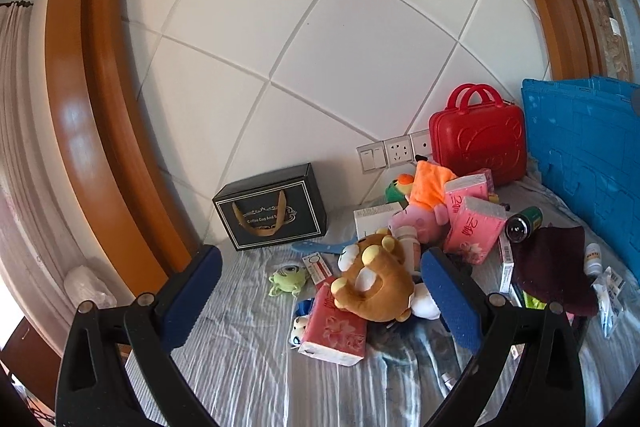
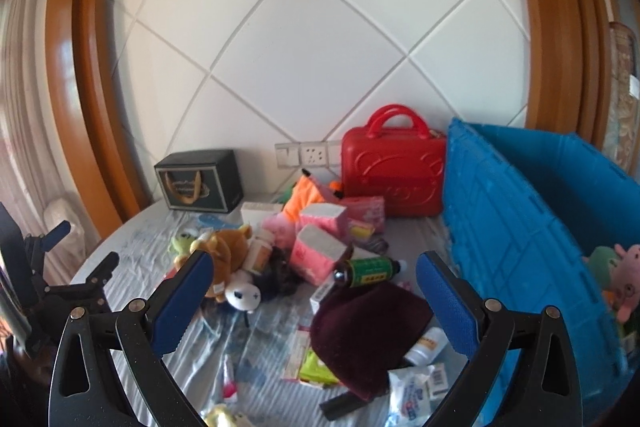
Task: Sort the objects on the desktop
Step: 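Move both tools back toward the teddy bear and tissue pack, then grasp the pink tissue pack with the left tool while the right tool grasps the brown teddy bear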
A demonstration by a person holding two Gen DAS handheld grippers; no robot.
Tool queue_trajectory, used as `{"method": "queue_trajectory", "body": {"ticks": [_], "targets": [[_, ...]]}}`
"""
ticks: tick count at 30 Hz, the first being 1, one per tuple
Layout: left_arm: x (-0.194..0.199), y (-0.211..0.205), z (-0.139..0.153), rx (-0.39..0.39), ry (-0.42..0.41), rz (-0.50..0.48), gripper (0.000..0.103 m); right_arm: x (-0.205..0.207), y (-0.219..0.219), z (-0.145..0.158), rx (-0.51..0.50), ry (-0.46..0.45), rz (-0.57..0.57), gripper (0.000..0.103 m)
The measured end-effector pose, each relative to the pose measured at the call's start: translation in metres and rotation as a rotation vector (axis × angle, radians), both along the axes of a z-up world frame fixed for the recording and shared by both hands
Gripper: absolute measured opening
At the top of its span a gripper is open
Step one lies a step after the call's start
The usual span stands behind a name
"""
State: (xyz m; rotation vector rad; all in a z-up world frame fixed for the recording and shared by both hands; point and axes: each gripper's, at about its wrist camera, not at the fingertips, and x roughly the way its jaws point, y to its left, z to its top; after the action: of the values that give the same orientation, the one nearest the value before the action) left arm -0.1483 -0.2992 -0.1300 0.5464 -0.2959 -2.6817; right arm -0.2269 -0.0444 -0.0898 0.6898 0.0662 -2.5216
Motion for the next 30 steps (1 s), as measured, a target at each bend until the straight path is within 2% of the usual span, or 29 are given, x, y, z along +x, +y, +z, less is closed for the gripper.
{"method": "queue_trajectory", "body": {"ticks": [3,7,14,17,24,30], "targets": [[-0.005,-0.003,-0.011,-0.034,-0.035,0.011,0.101,-0.010,-0.013,-0.008,0.026,-0.005,0.040,0.103],[-0.020,-0.009,-0.026,-0.004,-0.087,-0.008,0.101,-0.030,-0.027,-0.017,0.043,-0.011,0.078,0.102],[-0.045,-0.015,-0.035,-0.006,-0.117,-0.027,0.101,-0.072,-0.054,-0.045,0.040,-0.115,0.183,0.103],[-0.053,-0.023,-0.041,0.005,-0.128,-0.007,0.101,-0.084,-0.089,-0.064,0.051,-0.174,0.265,0.103],[-0.056,-0.048,-0.066,0.037,-0.163,0.001,0.101,-0.112,-0.205,-0.124,0.119,-0.308,0.422,0.103],[-0.064,-0.072,-0.098,0.062,-0.230,0.000,0.101,-0.148,-0.265,-0.187,0.163,-0.439,0.427,0.102]]}}
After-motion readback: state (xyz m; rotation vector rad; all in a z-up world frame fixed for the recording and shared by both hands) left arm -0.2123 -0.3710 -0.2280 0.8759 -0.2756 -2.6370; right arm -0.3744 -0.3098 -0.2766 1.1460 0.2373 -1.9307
